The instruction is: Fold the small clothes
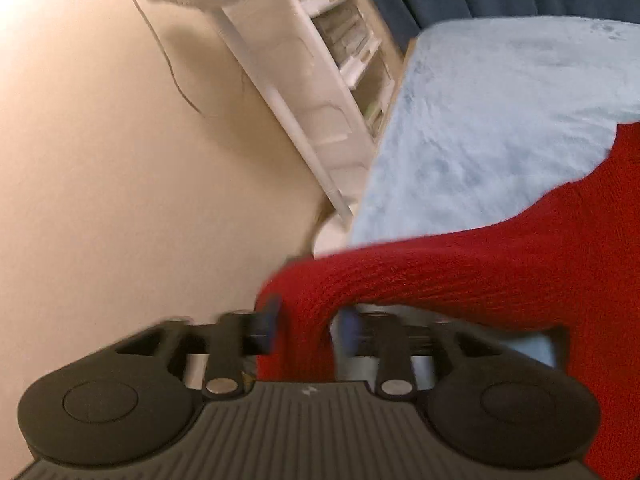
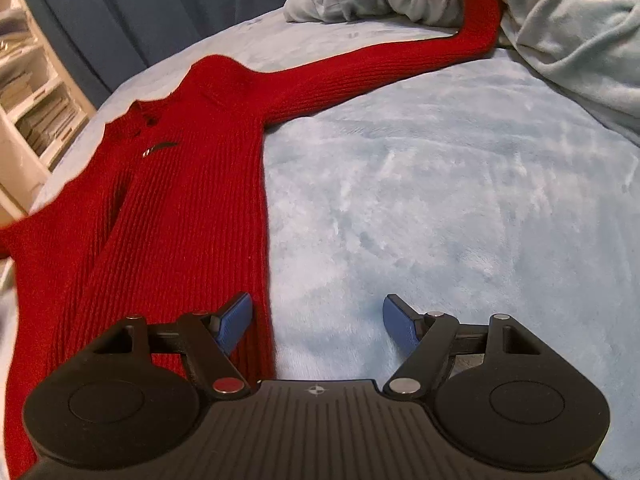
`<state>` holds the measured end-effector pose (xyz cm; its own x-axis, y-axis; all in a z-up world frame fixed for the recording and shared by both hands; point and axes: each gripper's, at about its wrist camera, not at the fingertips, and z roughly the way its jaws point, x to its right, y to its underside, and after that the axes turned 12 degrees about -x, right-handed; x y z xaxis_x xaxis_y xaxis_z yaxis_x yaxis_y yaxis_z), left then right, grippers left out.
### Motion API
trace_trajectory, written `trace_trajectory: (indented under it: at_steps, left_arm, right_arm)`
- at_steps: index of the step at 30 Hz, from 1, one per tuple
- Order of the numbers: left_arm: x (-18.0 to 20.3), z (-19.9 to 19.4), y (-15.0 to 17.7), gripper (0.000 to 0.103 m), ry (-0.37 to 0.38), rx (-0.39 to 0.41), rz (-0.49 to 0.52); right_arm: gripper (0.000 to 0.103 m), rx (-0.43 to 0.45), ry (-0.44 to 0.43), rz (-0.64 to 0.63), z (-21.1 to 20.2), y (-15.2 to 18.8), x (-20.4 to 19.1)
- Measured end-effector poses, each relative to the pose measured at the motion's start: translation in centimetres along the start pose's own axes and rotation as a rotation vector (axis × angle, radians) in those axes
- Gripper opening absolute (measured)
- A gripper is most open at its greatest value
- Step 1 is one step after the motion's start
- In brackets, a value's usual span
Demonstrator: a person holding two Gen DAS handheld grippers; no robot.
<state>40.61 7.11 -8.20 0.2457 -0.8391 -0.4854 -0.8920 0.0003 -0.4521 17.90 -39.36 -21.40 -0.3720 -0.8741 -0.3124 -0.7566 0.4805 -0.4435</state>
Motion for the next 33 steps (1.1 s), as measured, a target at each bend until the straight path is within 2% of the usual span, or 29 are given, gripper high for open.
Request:
trace_trajectory:
  at_steps: [1, 2, 4, 7, 12, 14, 17, 19, 20, 22, 23, 25, 26, 29, 31, 33]
  left_arm:
    - [0.7, 0.1, 0.7, 0.085, 0.04, -0.022, 0.02]
    - [1.4, 0.0, 1.8, 0.095, 0.078, -0.022, 0.043]
    - [2.4, -0.4, 4.8, 0.1, 0.11, -0.014, 0.109]
    - [4.1, -2.4, 10.8, 0.1, 0.187, -0.026, 0.227]
    - [4.2, -5.6, 21.4, 0.101, 0.327, -0.078, 0.318]
    - [4.2, -6.6, 25.1, 0.101, 0.358, -0.095, 0.329]
    - [4.6, -7.7, 28.6, 0.101, 0.416, -0.143, 0.332]
    - [5.0, -8.6, 30.3, 0.101, 0.418, -0.14, 0.35]
    - [5.4, -9.1, 30.7, 0.101, 0.422, -0.127, 0.373]
    - [5.6, -10.2, 31.0, 0.101, 0.412, -0.079, 0.397]
    - [5.2, -11.1, 31.2, 0.101, 0.4, -0.053, 0.405]
    - [5.5, -11.6, 31.2, 0.103, 0.371, -0.018, 0.41]
    - [5.4, -11.6, 31.1, 0.103, 0.359, -0.011, 0.408]
    - [5.5, -10.8, 30.7, 0.103, 0.315, -0.023, 0.402]
    - [5.4, -10.5, 30.8, 0.103, 0.277, -0.031, 0.4]
    - [5.0, -10.9, 30.9, 0.103, 0.26, -0.035, 0.394]
  right_arm:
    - [0.073, 0.009, 0.003, 0.008, -0.3, 0.0, 0.1]
    - [0.073, 0.017, 0.01, 0.013, -0.8, 0.1, 0.2]
    - [0.073, 0.02, 0.037, -0.011, -2.2, 0.5, 0.0]
    - [0.073, -0.028, 0.094, -0.118, -4.4, 2.1, -1.6]
    - [0.074, -0.19, 0.049, -0.241, -6.9, 8.5, -3.7]
    - [0.074, -0.23, 0.051, -0.285, -6.9, 10.2, -4.6]
    - [0.076, -0.284, 0.084, -0.391, -5.4, 12.0, -6.2]
    - [0.077, -0.31, 0.112, -0.422, -4.1, 12.5, -6.9]
    - [0.082, -0.287, 0.115, -0.425, -3.8, 12.5, -7.0]
    - [0.08, -0.208, 0.093, -0.373, -4.0, 11.5, -6.5]
    - [0.074, -0.148, 0.09, -0.32, -4.3, 10.8, -5.7]
    - [0.072, -0.063, 0.141, -0.234, -4.3, 9.7, -4.2]
    - [0.073, -0.034, 0.174, -0.187, -4.2, 9.1, -3.4]
    - [0.074, 0.02, 0.189, -0.126, -4.2, 8.1, -1.8]
    - [0.074, 0.092, 0.215, -0.095, -5.0, 8.0, -1.0]
    - [0.067, 0.19, 0.264, -0.004, -6.2, 7.5, 0.4]
